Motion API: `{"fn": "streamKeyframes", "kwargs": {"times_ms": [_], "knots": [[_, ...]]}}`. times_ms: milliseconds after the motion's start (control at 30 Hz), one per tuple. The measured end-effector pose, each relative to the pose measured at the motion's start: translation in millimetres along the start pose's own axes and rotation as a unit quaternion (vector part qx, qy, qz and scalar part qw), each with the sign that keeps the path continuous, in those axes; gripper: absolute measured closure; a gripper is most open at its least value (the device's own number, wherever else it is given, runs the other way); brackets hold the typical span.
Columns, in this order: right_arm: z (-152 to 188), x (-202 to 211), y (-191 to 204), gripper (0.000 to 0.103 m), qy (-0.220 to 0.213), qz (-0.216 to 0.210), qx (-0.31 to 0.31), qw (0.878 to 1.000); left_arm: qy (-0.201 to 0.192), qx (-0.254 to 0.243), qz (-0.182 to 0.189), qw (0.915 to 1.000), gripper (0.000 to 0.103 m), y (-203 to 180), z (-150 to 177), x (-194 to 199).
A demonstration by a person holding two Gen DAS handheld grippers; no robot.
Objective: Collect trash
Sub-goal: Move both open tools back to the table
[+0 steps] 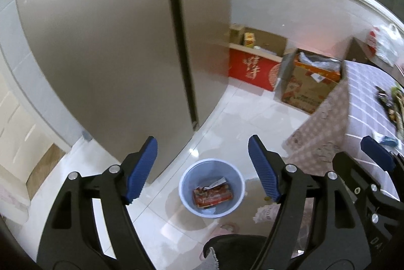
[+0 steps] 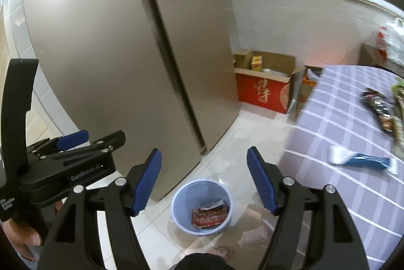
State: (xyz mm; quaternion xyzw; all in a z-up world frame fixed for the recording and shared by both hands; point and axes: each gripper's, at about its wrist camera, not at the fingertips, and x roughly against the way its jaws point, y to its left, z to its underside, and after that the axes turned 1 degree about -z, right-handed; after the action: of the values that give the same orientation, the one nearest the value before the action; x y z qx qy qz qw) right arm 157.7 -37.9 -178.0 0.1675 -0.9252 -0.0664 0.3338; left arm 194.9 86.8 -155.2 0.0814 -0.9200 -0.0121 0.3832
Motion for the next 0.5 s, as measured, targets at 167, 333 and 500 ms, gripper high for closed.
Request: {"fn": "streamKeyframes", "kwargs": {"times_ms": [167,333,500], "knots": [[7.3,44.4,-42.7,0.034,-0.021,0.034,-0.028,0.999,-0.006,-0.038,0.048,0.9981,0.024,-48.9,3.9,20.2],[20.0,86.3,-92.7,0.034,-0.036,0.073,-0.057,0.995,0.005,-0.083,0.108,0.9907,0.024,-108.8,12.1,33.0],[34.6,125.3,-151.1,0.034,-0.041,0.116,-0.099,0.987,0.005,-0.138,0.158,0.9778,0.024,-168.8,22.9,41.4]]}}
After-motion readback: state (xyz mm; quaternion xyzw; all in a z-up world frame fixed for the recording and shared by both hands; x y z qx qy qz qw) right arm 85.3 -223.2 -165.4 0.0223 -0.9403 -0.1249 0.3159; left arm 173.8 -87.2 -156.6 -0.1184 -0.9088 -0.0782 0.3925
